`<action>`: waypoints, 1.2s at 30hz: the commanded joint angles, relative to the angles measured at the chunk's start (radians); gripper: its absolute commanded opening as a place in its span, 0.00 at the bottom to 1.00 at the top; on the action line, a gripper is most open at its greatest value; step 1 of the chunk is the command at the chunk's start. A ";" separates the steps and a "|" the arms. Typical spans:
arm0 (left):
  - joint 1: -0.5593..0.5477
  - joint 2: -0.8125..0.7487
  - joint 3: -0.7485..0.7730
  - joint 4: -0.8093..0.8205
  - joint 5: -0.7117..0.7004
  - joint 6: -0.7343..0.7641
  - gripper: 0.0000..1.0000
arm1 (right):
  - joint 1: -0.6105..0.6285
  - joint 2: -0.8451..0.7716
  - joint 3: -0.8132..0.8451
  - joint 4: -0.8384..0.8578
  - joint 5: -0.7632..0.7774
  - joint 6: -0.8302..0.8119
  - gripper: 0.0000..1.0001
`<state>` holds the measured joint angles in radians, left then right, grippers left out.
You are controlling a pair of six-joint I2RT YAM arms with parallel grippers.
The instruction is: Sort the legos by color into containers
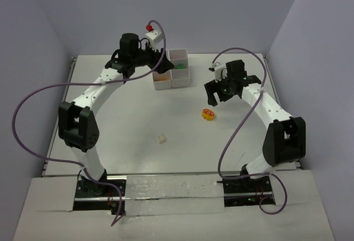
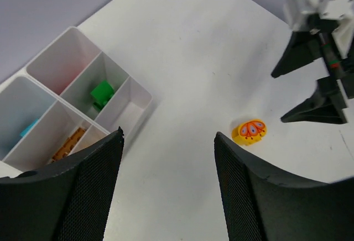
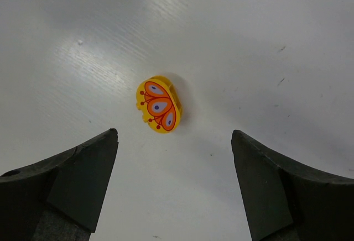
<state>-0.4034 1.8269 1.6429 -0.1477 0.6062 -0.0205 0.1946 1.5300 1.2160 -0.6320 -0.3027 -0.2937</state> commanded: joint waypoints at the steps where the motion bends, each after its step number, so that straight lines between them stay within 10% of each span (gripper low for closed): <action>1: 0.004 -0.053 -0.029 0.006 0.034 -0.024 0.74 | 0.043 0.091 -0.018 -0.055 0.088 -0.107 0.89; 22: 0.034 -0.098 -0.078 -0.033 -0.066 -0.032 0.85 | 0.190 0.358 0.150 -0.132 0.198 -0.158 0.82; 36: 0.049 -0.120 -0.103 -0.033 -0.074 -0.040 0.86 | 0.199 0.382 0.218 -0.210 0.119 -0.191 0.09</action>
<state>-0.3680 1.7667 1.5466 -0.1923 0.5461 -0.0453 0.3804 1.9369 1.3780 -0.8104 -0.1354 -0.4686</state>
